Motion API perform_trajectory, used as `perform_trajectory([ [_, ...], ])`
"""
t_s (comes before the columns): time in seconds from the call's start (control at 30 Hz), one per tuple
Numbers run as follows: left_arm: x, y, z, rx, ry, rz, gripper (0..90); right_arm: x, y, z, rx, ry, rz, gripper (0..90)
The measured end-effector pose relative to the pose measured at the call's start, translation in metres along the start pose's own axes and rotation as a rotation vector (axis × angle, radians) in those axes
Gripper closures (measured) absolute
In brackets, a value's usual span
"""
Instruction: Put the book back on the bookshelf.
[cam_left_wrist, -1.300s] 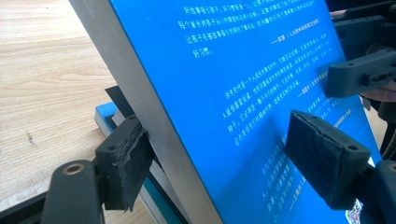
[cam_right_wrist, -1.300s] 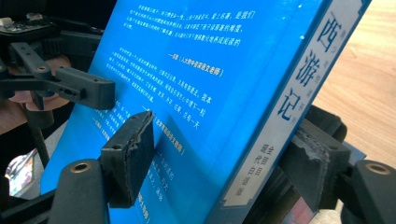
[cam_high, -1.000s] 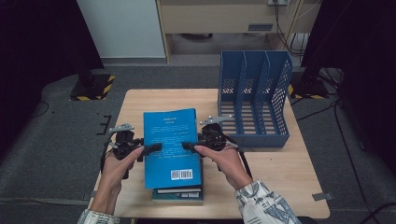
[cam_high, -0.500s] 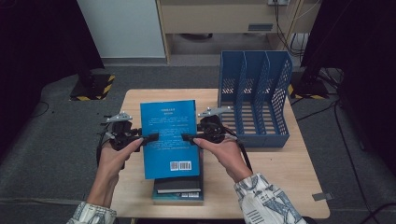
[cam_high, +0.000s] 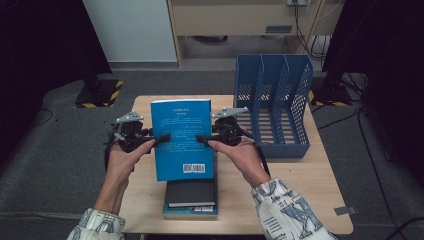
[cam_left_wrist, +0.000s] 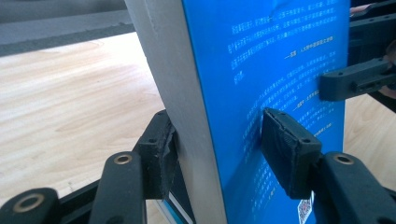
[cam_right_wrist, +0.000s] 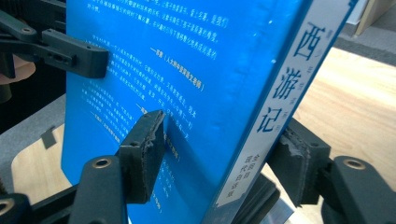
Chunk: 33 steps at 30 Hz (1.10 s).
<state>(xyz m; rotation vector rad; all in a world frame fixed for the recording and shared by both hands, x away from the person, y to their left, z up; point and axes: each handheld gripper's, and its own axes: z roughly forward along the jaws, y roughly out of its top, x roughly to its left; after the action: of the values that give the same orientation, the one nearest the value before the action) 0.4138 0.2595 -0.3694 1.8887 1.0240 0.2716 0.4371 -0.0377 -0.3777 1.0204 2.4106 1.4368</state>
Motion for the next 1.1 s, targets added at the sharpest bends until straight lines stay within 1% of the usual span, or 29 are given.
perform_trajectory([
  [0.07,0.001,0.002,0.001,0.0,0.002,0.0,46.7,-0.001,0.002,0.0,0.002,-0.004,-0.002,39.7],
  [0.1,0.002,0.006,0.001,-0.006,0.007,0.007,47.0,-0.002,0.006,0.0,-0.001,-0.013,-0.003,40.5],
  [0.17,0.002,0.008,0.002,-0.011,0.012,0.011,47.7,-0.004,0.009,0.0,-0.009,-0.021,-0.008,41.5],
  [0.27,0.003,0.013,0.004,-0.017,0.023,0.03,48.2,-0.006,0.012,-0.001,-0.012,-0.029,-0.018,42.2],
  [0.3,0.003,0.017,0.005,-0.018,0.03,0.04,48.5,-0.007,0.015,-0.001,-0.014,-0.04,-0.024,42.7],
  [0.33,0.003,0.017,0.005,-0.018,0.03,0.04,48.5,-0.007,0.015,-0.001,-0.014,-0.04,-0.024,42.7],
  [0.37,0.003,0.02,0.007,-0.017,0.037,0.053,48.5,-0.009,0.017,-0.001,-0.014,-0.051,-0.031,42.8],
  [0.43,0.003,0.023,0.009,-0.017,0.043,0.06,48.6,-0.011,0.019,-0.001,-0.01,-0.059,-0.03,42.7],
  [0.63,0.003,0.03,0.014,-0.028,0.054,0.064,49.0,-0.016,0.022,0.0,-0.011,-0.075,-0.027,42.7],
  [0.67,0.004,0.031,0.015,-0.026,0.055,0.071,49.0,-0.017,0.023,0.0,-0.013,-0.079,-0.031,42.8],
  [0.77,0.006,0.032,0.017,-0.028,0.049,0.071,49.0,-0.019,0.024,0.001,-0.014,-0.082,-0.031,43.0],
  [0.87,0.004,0.03,0.015,-0.036,0.05,0.075,48.8,-0.017,0.023,-0.001,-0.019,-0.086,-0.035,43.6],
  [0.9,0.002,0.027,0.011,-0.041,0.052,0.086,48.7,-0.013,0.022,-0.003,-0.027,-0.09,-0.047,44.3],
  [0.93,0.002,0.027,0.011,-0.041,0.052,0.086,48.6,-0.013,0.022,-0.003,-0.027,-0.09,-0.047,44.3],
  [0.97,0.0,0.025,0.01,-0.047,0.053,0.088,48.4,-0.008,0.02,-0.006,-0.035,-0.09,-0.059,45.2],
  [1.0,-0.001,0.023,0.008,-0.049,0.054,0.098,48.4,-0.008,0.02,-0.006,-0.035,-0.09,-0.059,45.2],
  [1.03,-0.005,0.019,0.004,-0.063,0.056,0.103,48.0,-0.003,0.017,-0.01,-0.047,-0.092,-0.075,46.0],
  [1.07,-0.005,0.019,0.004,-0.063,0.056,0.103,47.7,-0.003,0.017,-0.01,-0.047,-0.092,-0.075,46.0],
  [1.1,-0.011,0.016,0.0,-0.069,0.064,0.114,47.4,0.002,0.013,-0.014,-0.06,-0.089,-0.09,46.7],
])
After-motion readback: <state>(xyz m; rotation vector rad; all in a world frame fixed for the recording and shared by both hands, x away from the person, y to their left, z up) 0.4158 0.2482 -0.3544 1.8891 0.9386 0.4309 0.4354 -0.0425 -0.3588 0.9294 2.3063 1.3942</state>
